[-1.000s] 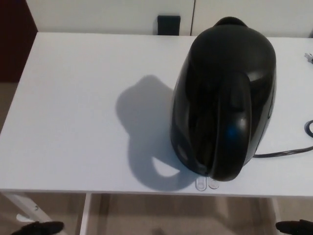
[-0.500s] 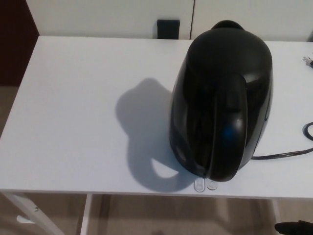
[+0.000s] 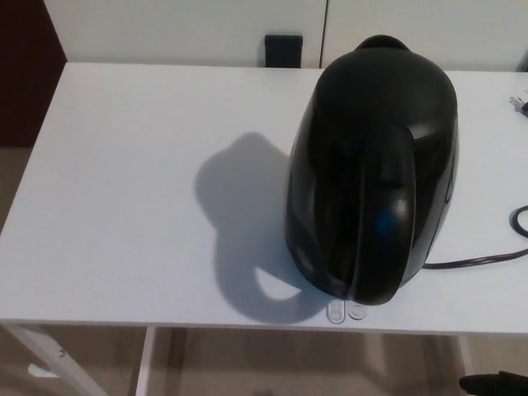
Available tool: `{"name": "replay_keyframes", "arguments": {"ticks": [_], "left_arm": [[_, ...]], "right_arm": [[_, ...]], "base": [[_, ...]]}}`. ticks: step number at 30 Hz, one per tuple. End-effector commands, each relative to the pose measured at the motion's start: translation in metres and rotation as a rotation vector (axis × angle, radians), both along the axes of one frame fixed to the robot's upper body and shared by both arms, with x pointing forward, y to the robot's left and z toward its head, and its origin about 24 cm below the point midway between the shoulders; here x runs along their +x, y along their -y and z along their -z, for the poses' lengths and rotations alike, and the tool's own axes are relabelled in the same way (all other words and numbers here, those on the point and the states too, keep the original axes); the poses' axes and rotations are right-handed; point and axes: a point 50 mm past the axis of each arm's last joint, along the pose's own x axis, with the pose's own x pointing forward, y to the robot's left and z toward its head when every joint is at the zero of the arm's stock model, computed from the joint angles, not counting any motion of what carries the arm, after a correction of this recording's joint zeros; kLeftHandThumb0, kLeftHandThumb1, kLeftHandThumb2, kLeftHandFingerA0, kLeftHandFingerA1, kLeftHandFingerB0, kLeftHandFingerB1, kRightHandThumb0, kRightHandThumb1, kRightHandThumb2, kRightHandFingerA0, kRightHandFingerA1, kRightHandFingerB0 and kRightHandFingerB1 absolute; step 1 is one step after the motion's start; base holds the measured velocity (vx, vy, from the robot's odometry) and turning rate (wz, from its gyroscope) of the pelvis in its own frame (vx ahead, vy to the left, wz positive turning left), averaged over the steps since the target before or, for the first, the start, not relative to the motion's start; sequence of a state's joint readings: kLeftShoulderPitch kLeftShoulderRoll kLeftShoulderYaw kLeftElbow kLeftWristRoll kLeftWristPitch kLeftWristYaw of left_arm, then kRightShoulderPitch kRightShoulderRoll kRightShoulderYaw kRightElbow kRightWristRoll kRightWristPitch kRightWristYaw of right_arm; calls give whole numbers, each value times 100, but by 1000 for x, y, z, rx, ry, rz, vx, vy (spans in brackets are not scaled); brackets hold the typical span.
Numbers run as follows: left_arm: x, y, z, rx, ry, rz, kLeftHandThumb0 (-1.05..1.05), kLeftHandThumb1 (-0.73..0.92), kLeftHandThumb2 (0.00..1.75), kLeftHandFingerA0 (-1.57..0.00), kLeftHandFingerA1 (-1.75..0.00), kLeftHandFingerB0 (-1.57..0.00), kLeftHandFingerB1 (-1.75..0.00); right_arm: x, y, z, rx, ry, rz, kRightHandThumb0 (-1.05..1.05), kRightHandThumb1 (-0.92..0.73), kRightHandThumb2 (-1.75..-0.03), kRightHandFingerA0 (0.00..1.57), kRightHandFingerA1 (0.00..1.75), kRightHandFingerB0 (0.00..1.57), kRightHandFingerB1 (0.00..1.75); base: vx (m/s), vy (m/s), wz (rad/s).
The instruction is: The robot walk towards a table in front and click the button on the base of the boilling pot using its left middle finger
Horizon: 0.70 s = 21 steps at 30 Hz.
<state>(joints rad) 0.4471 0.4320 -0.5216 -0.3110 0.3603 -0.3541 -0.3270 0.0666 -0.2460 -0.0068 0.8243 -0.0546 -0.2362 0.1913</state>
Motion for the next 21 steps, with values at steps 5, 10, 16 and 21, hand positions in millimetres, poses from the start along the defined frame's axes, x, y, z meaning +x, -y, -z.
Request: {"name": "replay_keyframes", "arguments": {"ticks": [5, 10, 16, 21], "left_arm": [[40, 48, -21, 303, 797, 528, -88, 65, 101, -33, -45, -34, -46], [55, 52, -18, 328, 868, 533, -85, 71, 67, -40, -35, -40, -36], [69, 57, -17, 368, 926, 534, -88, 70, 70, -36, -38, -33, -36], [72, 59, -14, 397, 936, 542, -89, 71, 70, -34, -39, -30, -36]], "right_arm": [[24, 9, -16, -19, 52, -69, -37, -59, -58, 61, 49, 57, 44], [21, 9, -18, 9, 66, -73, -34, -57, -56, 60, 49, 59, 45], [24, 11, -20, -36, 48, -134, -42, -45, -74, 68, 61, 51, 52], [24, 8, -20, -25, 56, -138, -33, -52, -55, 75, 53, 55, 42]], "base": [[0, 0, 0], [0, 0, 0], [0, 0, 0], [0, 0, 0]]}}
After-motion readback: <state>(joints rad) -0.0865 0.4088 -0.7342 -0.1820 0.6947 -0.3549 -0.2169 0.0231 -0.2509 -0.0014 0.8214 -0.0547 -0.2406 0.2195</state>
